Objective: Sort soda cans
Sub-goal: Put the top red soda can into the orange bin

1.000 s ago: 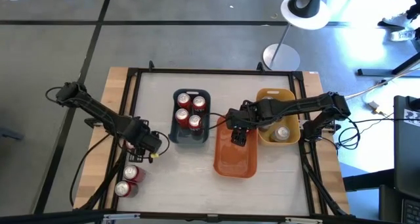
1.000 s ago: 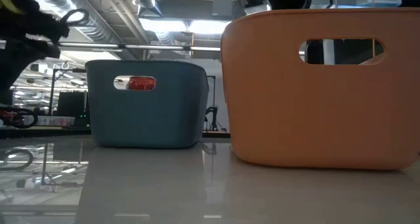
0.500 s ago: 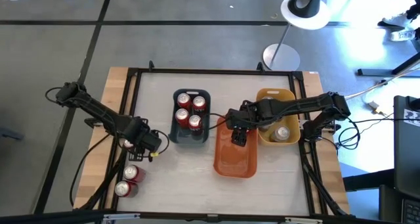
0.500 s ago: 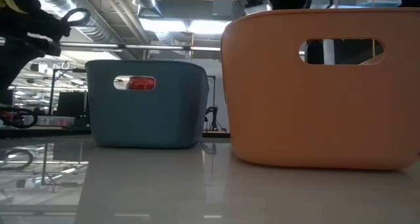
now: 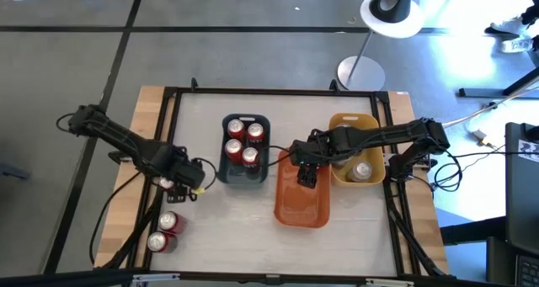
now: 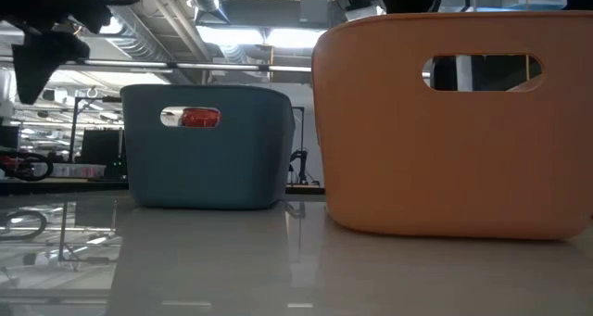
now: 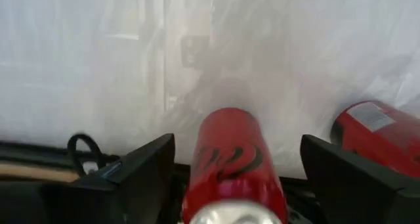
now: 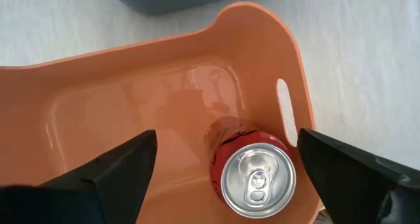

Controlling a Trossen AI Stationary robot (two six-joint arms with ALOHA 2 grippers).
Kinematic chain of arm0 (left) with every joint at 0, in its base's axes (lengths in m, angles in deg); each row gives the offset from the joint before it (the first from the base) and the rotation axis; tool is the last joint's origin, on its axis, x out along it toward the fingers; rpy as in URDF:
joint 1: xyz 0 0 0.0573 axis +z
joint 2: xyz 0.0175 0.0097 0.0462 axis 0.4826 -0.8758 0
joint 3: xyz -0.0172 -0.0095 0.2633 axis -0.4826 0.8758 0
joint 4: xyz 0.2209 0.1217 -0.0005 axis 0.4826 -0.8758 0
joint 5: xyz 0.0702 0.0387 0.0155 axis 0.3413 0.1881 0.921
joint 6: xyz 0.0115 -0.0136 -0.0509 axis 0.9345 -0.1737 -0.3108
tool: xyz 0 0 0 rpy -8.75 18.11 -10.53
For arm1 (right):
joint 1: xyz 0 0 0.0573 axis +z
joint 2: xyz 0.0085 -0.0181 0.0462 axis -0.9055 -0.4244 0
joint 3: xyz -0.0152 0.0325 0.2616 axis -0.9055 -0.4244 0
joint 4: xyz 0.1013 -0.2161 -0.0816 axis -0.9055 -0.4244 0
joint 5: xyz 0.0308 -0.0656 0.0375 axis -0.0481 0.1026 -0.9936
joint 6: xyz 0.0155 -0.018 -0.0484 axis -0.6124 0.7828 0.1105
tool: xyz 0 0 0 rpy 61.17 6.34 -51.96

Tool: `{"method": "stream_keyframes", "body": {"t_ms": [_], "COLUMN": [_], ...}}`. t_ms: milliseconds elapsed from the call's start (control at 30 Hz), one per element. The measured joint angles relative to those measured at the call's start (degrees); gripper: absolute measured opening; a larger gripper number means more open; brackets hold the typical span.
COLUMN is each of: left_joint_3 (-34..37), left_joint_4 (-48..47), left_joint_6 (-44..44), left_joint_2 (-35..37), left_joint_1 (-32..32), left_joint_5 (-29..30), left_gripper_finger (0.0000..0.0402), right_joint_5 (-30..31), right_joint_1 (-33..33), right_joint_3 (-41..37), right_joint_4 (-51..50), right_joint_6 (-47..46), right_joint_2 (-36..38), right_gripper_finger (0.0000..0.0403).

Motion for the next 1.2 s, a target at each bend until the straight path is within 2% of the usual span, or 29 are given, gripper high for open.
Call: {"method": "stream_keyframes", "body": {"t_ms": [133, 300, 567, 900, 1200], "left_joint_3": [0.0, 0.22, 6.01, 6.91, 6.91], "left_joint_4": [-1.83, -2.81, -3.15, -3.08, -3.23], "left_joint_6": [-4.38, -8.72, -14.06, -14.96, -11.34], "left_joint_2": [4.73, 10.24, 14.31, 12.08, 4.33], "left_joint_1": [-0.73, -3.08, -6.36, -8.52, -8.48], "left_joint_5": [0.15, 0.13, -1.42, -2.18, -4.17], "left_gripper_finger": [0.0335, 0.0335, 0.0334, 0.0331, 0.0331], "right_joint_5": [-0.05, -0.04, -0.04, -0.02, -0.02], "right_joint_1": [0.0, 0.0, 0.0, 0.0, 0.0], "right_joint_3": [0.01, 0.0, 0.01, 0.0, -0.02], "right_joint_4": [0.01, 0.08, 1.42, 2.43, 3.51], "right_joint_6": [-0.02, -0.02, -0.06, -0.06, -0.09], "right_joint_2": [0.0, 0.0, 0.0, 0.0, 0.0], "right_gripper_finger": [0.0367, 0.0367, 0.0367, 0.0367, 0.0367]}}
